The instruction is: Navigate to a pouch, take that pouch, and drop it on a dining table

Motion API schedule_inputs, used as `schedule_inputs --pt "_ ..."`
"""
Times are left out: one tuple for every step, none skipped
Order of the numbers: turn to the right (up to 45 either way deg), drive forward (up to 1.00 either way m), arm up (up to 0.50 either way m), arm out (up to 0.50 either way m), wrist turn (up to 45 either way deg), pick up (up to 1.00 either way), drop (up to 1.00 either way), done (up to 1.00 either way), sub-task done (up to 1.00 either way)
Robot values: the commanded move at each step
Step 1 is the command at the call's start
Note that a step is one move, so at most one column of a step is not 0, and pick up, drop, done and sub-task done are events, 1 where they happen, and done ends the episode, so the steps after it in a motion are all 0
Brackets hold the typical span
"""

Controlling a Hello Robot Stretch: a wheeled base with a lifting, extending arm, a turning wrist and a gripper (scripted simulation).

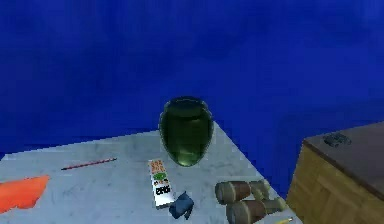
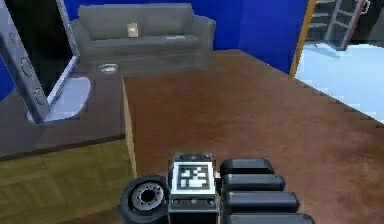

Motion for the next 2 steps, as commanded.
schedule_inputs --pt "45.0 0.0 0.0 0.0 0.0 0.0 0.0 0.0 0.0" --pt "6.0 0.0 0.0 0.0 0.0 0.0 0.0 0.0 0.0"
